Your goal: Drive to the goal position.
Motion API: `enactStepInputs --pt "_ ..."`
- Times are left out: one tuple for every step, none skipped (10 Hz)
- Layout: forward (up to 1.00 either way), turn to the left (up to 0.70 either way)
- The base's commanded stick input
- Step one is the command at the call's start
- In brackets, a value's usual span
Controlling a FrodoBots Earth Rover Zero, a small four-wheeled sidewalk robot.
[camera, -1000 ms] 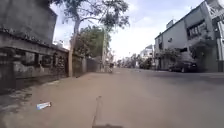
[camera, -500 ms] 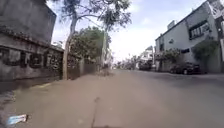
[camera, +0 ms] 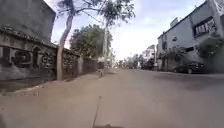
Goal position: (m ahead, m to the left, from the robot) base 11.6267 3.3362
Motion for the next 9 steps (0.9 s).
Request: enactStepInputs --pt "1.00 -0.34" --pt "1.00 -0.34" --pt "1.00 -0.34" --pt "1.00 -0.34" --pt "1.00 -0.34" --pt "1.00 -0.34" --pt "1.00 -0.34" --pt "1.00 -0.34" --pt "1.00 -0.34"
